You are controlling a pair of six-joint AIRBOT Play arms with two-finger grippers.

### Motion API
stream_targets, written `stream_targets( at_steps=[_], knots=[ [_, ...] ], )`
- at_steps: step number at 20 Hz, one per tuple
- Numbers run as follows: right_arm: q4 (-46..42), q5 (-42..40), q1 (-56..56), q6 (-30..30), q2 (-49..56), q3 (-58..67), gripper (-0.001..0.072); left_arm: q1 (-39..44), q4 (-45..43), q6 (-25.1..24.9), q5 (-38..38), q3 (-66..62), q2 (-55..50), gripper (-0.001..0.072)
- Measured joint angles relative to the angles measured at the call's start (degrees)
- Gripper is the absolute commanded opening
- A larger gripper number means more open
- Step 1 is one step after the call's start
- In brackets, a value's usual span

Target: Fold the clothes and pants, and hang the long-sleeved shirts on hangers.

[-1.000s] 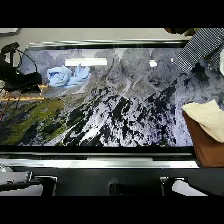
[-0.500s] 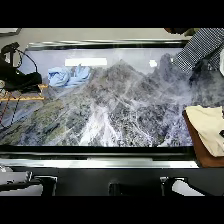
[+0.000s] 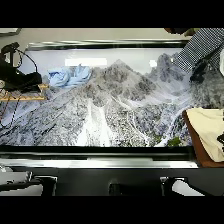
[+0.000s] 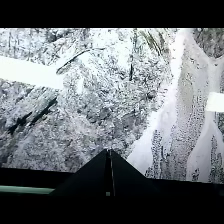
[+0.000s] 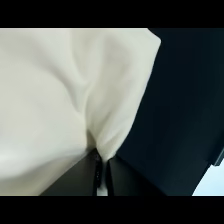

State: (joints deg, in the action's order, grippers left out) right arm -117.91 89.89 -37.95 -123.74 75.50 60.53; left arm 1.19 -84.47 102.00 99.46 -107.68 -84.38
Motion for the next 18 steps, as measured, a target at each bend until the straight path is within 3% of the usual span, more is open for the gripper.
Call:
stream_targets(
  at_steps=[2,3,4,5,7,10,12,18],
  knots=[
    [-0.55,-0.72,0.00,0.81,0.00,-0.11,0.0025,0.00,0.00,0.00,0.00,0.00,0.02,0.0015],
    [-0.81,-1.07,0.00,1.27,0.00,-0.13,0.0070,0.00,0.00,0.00,-0.02,0.00,0.02,0.0015],
    [-0.87,-1.29,0.00,1.62,0.00,-0.15,0.0214,0.00,0.02,0.00,-0.04,0.00,0.02,0.0015],
    [-1.18,-1.44,-0.02,2.27,0.00,-0.17,0.0308,0.00,0.02,0.00,-0.22,0.00,0.02,0.0015],
    [-1.25,-1.97,-0.02,3.54,-0.04,-0.04,0.0426,0.00,0.02,0.00,-0.31,0.00,-0.02,0.0015],
    [-1.18,-4.04,-0.02,4.76,-1.40,1.79,0.0410,0.00,0.02,0.00,-0.39,0.00,-0.31,0.0017],
    [1.14,-8.31,-0.02,5.55,-3.06,4.83,0.0305,0.09,0.00,0.00,-0.39,0.00,-0.74,0.0016],
    [20.46,-23.89,6.36,15.98,-5.68,16.41,0.0241,1.90,0.00,0.02,-2.21,0.92,-1.64,0.0015]
  ],
)
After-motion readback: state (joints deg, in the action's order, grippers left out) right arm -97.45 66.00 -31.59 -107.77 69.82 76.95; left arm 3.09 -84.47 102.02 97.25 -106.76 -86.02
